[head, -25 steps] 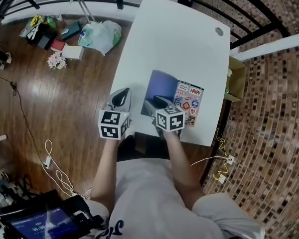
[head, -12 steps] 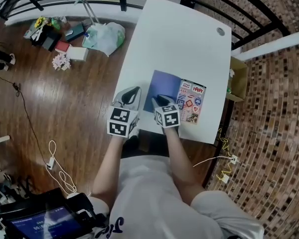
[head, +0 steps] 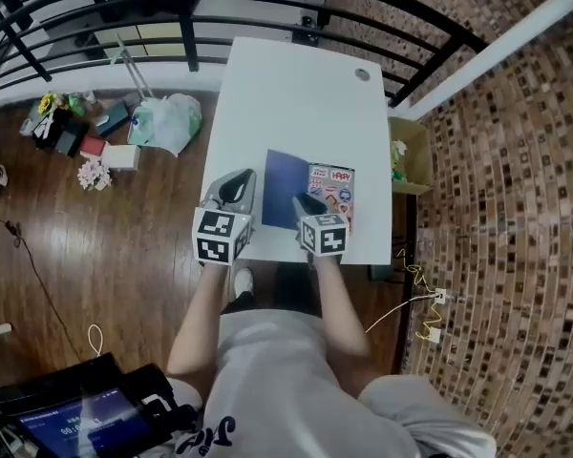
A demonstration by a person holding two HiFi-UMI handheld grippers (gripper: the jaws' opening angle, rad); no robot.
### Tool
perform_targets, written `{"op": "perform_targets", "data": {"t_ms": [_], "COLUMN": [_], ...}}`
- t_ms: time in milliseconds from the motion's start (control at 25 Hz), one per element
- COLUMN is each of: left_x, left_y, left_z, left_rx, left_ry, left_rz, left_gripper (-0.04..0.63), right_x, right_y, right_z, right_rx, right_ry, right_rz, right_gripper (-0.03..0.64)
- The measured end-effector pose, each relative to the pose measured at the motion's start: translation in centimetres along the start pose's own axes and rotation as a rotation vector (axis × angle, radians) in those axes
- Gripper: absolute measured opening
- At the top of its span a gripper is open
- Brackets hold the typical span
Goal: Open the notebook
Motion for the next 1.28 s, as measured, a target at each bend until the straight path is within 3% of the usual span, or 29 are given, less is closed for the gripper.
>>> {"op": "perform_targets", "data": {"t_ms": [160, 280, 480, 680, 880, 1040, 1160, 1280], "left_x": [-0.2, -0.3, 1.5, -0.8, 1.3, 7.5, 9.7, 7.3], "left_y": [0.7, 0.7, 2.7, 5.1, 10.2, 15.0, 18.4, 21.0], "left_z": [-3.2, -6.1, -11.5, -13.9, -20.2, -31.2, -37.0, -37.3], "left_rx": [0.072, 0.111, 0.155, 0.096, 0.005, 0.078, 0.148, 0.087], "left_ry": [-0.014, -0.014, -0.068, -0.096, -0.06, -0.093, -0.157, -0.179], "left_rz": [-0.023, -0.031, -0.046, -0.082, -0.088, -0.036, 0.013, -0.04], "left_gripper": [0.015, 0.015, 0.015, 0.015, 0.015, 0.015, 0.016, 0.017], "right_x": [-1.1, -1.8, 0.7, 0.6, 6.5, 13.2, 13.7, 10.8], "right_y": [5.5, 8.7, 13.2, 16.7, 25.2, 31.8, 34.9, 37.6], "right_z": [0.2, 0.2, -1.0, -0.5, -1.1, -4.8, -3.4, 2.0], "right_rx": [0.072, 0.089, 0.12, 0.044, 0.01, 0.04, 0.042, -0.072], "right_ry": [-0.006, 0.029, 0.02, 0.038, -0.007, -0.1, -0.021, 0.1], "right_rz": [-0.106, -0.168, -0.216, -0.299, -0.367, -0.403, -0.368, -0.418], "right_gripper": [0.074, 0.025, 0.011, 0.002, 0.0, -0.008, -0.008, -0.007]}}
Point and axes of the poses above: the fingertips, and each gripper's own axes: y backward along the fingers, z to its left, x out of its underside, the point moved 5 cm from there along y, backward along the fingers, and after that the axes turned 13 degrees about -x, right-handed, at the moved point
